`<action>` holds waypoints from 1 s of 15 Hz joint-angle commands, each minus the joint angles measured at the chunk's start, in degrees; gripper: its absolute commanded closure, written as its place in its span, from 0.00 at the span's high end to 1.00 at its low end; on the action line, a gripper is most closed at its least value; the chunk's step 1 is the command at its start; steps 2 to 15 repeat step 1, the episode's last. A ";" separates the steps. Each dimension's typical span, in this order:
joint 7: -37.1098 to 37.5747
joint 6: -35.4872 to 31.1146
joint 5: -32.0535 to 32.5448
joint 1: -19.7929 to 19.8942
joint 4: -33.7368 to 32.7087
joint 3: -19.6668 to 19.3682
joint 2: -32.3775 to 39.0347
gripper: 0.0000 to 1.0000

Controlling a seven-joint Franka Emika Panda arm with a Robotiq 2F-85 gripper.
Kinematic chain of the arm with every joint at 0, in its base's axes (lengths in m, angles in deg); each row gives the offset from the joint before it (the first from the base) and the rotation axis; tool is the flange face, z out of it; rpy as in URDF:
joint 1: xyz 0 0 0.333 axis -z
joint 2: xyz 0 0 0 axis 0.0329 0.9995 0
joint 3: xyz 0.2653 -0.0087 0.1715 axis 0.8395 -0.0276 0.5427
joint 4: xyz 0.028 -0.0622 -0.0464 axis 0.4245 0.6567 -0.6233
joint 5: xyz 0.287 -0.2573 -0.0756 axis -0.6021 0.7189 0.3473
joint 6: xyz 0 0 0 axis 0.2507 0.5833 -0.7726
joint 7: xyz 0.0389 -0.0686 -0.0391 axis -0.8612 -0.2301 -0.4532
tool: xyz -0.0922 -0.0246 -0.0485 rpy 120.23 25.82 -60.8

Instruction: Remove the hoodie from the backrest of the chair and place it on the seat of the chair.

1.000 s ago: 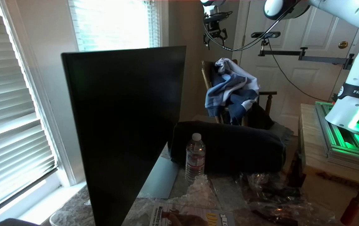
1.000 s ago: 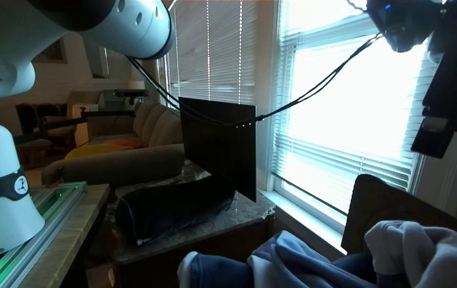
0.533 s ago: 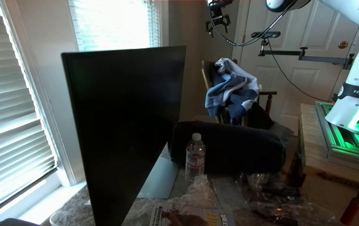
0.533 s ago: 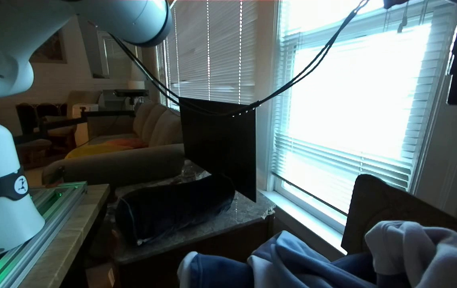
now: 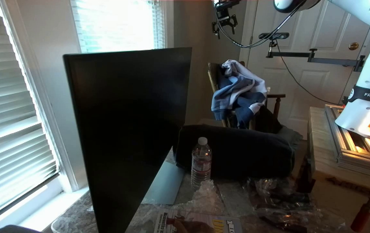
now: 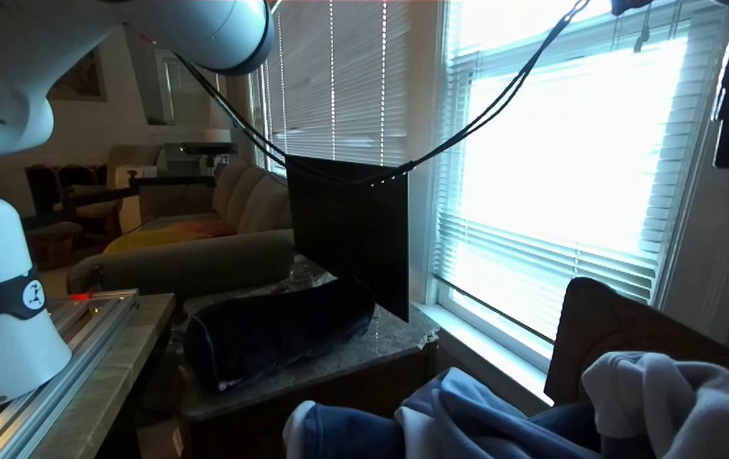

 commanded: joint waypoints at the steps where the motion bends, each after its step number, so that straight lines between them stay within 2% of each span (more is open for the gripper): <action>1: 0.08 -0.22 0.08 -0.12 0.74 0.03 -0.46 1.00; 15: 0.08 -0.22 0.08 -0.12 0.74 0.03 -0.46 1.00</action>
